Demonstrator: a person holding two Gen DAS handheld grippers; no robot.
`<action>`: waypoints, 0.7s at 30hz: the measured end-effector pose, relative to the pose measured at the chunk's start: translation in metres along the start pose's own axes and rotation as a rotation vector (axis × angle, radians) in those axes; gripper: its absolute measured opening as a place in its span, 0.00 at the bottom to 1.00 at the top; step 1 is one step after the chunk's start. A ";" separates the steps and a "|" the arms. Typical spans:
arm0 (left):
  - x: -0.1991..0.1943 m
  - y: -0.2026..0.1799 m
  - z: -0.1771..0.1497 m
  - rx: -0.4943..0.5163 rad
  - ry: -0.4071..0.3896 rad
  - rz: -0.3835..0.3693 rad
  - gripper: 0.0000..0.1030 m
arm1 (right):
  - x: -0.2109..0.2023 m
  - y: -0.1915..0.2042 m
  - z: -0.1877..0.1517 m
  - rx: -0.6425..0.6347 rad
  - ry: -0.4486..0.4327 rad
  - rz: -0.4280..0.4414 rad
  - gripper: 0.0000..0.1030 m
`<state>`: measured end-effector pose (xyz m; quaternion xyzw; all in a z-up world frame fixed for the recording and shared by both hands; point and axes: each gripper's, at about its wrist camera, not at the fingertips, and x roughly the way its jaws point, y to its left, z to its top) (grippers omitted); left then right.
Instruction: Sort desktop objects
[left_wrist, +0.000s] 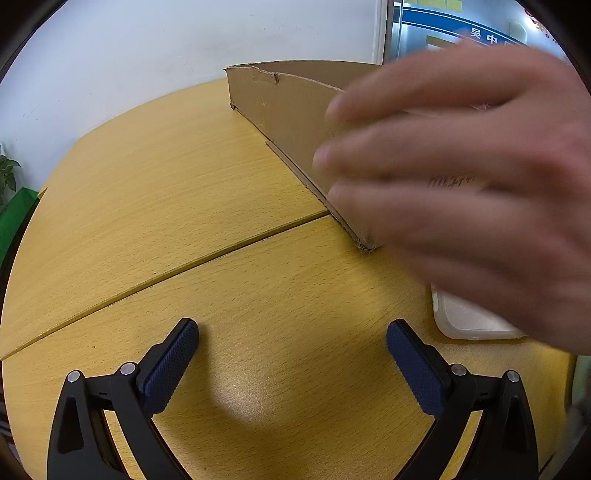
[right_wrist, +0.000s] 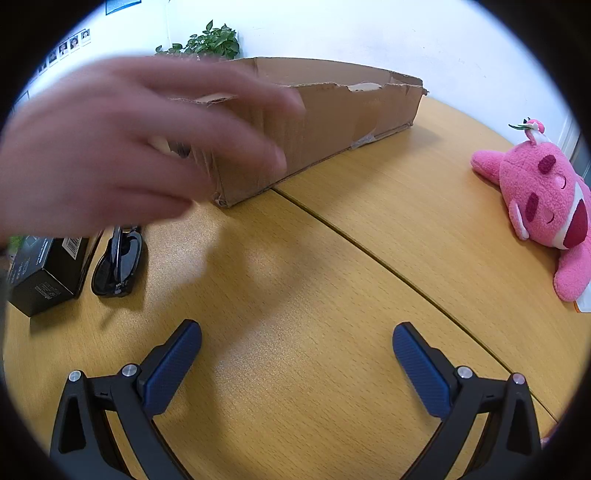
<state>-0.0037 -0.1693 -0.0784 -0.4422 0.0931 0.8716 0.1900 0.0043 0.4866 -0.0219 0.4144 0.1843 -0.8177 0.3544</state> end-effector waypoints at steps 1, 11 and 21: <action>0.000 0.000 0.000 0.000 0.000 0.000 1.00 | 0.001 0.000 0.000 0.000 0.000 0.000 1.00; 0.000 0.000 0.000 -0.002 0.000 0.001 1.00 | 0.002 0.001 0.002 0.000 0.000 0.000 1.00; 0.001 0.000 0.000 -0.003 0.000 0.002 1.00 | 0.019 0.004 0.012 0.125 0.001 -0.086 1.00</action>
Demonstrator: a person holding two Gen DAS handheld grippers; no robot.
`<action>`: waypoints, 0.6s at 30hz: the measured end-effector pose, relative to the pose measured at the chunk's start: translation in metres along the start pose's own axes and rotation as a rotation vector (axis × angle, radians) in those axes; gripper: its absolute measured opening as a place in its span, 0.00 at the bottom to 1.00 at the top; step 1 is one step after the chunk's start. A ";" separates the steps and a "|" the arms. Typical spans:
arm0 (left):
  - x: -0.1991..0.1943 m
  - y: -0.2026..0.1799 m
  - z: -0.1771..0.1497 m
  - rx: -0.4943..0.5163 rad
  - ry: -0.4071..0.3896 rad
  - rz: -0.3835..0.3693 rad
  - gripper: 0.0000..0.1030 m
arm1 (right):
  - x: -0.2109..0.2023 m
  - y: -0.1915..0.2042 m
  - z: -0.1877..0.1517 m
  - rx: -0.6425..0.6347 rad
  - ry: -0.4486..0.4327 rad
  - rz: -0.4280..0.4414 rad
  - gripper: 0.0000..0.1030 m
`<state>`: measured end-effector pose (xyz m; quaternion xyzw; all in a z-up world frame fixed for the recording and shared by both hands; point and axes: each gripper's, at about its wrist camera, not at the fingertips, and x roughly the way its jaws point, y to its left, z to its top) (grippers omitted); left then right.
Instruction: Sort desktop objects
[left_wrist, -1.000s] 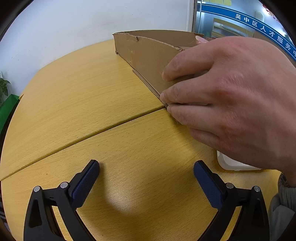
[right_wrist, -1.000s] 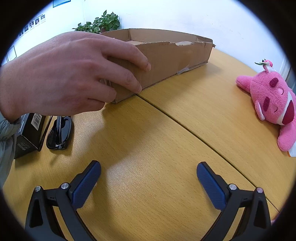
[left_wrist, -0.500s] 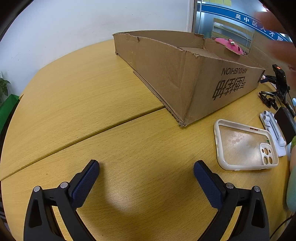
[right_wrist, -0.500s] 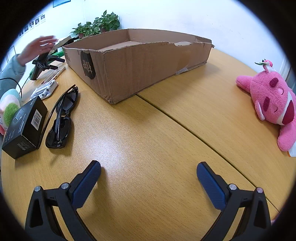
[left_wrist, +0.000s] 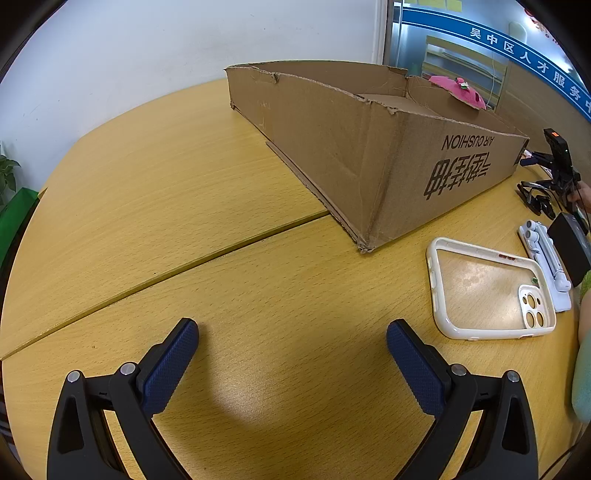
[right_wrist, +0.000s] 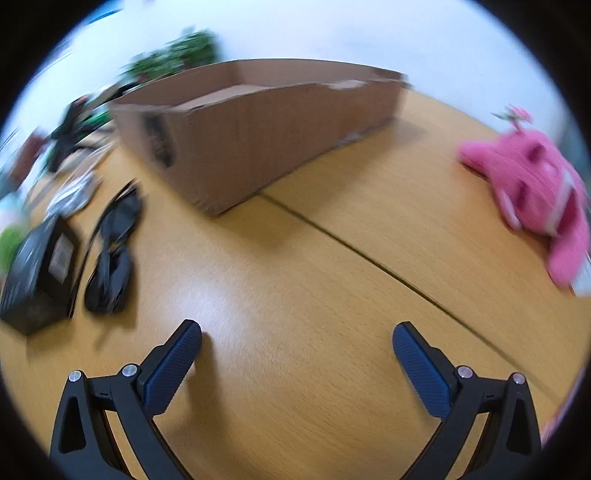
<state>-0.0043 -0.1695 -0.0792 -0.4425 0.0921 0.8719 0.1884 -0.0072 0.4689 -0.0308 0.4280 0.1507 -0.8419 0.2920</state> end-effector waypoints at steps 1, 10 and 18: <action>0.000 0.000 0.000 0.000 0.000 0.000 1.00 | 0.000 0.003 0.000 0.067 0.000 -0.051 1.00; -0.006 -0.005 0.003 -0.043 0.000 0.031 1.00 | -0.004 0.015 -0.009 0.270 0.067 -0.186 1.00; -0.013 -0.005 0.003 -0.096 0.035 0.065 1.00 | -0.076 0.092 -0.017 0.288 -0.049 -0.349 0.99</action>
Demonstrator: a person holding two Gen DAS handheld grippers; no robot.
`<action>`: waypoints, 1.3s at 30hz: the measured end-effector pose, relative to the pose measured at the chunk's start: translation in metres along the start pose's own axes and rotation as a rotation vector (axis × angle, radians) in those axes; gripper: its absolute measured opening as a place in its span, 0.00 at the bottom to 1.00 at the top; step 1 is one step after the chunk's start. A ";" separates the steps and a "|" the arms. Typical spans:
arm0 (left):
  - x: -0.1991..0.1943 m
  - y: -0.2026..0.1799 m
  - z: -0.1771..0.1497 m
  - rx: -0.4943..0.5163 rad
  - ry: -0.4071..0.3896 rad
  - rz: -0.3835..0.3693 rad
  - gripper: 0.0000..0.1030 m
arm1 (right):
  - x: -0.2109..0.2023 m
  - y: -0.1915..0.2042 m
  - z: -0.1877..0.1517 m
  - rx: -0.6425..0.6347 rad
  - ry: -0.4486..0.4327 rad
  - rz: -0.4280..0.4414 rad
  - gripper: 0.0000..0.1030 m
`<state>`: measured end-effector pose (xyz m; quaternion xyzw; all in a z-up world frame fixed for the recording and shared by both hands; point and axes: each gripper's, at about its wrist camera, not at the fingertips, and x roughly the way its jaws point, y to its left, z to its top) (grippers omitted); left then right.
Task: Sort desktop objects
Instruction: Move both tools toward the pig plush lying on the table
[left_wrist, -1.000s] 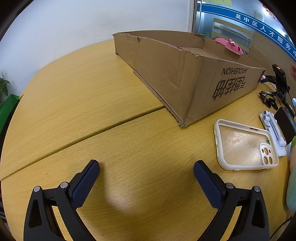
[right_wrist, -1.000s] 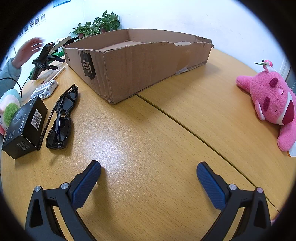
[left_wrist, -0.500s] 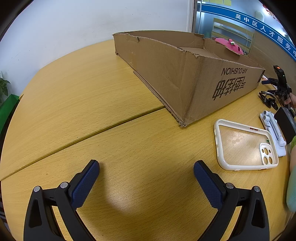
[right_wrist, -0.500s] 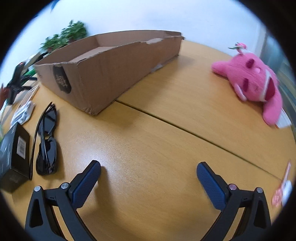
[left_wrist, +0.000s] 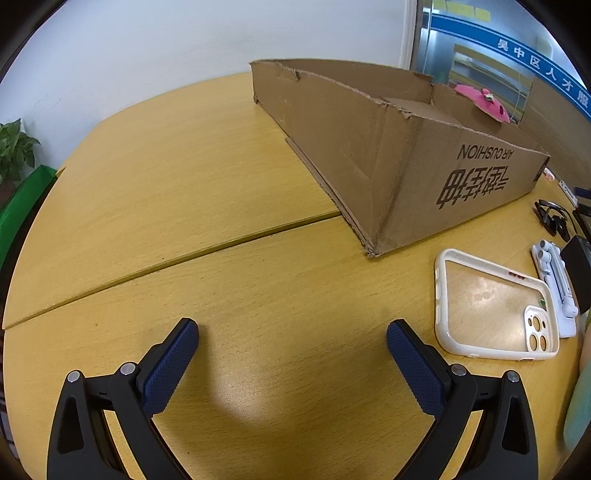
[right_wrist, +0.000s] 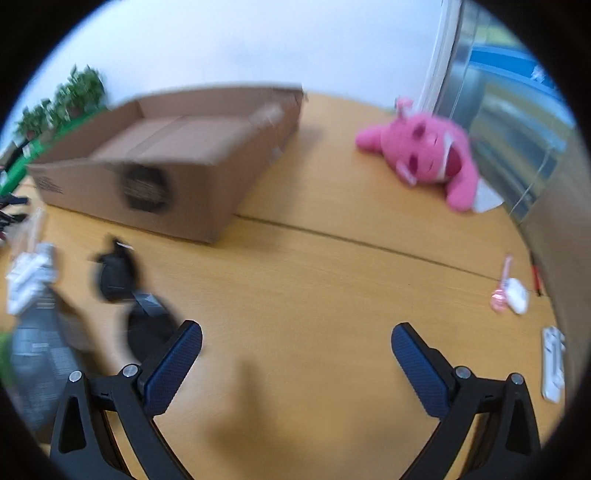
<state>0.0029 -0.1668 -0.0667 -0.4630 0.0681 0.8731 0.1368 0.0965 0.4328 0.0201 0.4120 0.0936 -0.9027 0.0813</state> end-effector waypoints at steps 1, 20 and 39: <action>0.000 0.001 0.002 -0.015 0.015 0.010 1.00 | -0.026 0.012 -0.003 -0.003 -0.043 0.015 0.99; -0.207 -0.152 -0.050 -0.092 -0.338 -0.006 0.99 | -0.181 0.215 -0.048 -0.105 -0.354 0.195 0.99; -0.199 -0.222 -0.113 -0.155 -0.368 0.005 0.88 | -0.135 0.239 -0.058 -0.033 -0.237 0.329 0.93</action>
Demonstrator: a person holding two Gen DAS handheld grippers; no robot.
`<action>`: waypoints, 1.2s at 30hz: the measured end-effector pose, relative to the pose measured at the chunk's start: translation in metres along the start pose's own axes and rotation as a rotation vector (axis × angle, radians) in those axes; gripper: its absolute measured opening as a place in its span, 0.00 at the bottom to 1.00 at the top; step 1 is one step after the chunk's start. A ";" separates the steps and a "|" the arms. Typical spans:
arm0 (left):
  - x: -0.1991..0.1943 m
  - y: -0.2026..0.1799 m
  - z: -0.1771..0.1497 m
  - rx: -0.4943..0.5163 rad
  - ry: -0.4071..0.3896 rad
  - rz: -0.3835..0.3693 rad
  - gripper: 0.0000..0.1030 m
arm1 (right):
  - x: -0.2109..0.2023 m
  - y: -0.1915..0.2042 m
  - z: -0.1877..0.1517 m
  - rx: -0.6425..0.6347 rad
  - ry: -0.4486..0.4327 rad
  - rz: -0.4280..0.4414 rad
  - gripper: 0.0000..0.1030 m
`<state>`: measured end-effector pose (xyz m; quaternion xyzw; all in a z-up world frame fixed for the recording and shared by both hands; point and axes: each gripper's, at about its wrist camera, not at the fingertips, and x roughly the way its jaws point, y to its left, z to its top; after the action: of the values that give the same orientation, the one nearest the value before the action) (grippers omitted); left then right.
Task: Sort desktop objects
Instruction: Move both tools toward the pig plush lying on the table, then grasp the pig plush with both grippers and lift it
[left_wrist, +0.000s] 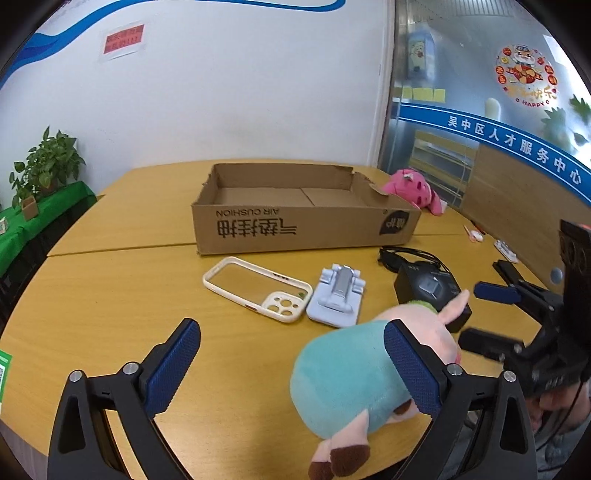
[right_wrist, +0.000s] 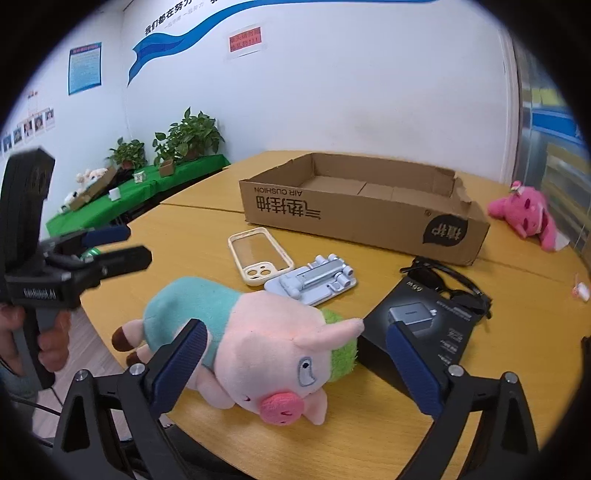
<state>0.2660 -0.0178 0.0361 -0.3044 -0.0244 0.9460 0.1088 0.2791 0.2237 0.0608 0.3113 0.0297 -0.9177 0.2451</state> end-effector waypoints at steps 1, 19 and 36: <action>0.005 0.000 -0.001 0.005 0.025 -0.006 0.37 | 0.001 -0.004 0.000 0.013 0.002 0.016 0.93; 0.037 0.024 -0.008 -0.211 0.274 -0.432 0.83 | 0.058 -0.005 0.000 -0.030 0.144 0.172 0.73; 0.099 0.050 -0.007 -0.300 0.404 -0.519 0.84 | 0.095 -0.025 0.012 -0.006 0.280 0.284 0.98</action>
<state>0.1820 -0.0446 -0.0316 -0.4813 -0.2175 0.7936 0.3020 0.1958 0.2023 0.0127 0.4364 0.0222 -0.8215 0.3664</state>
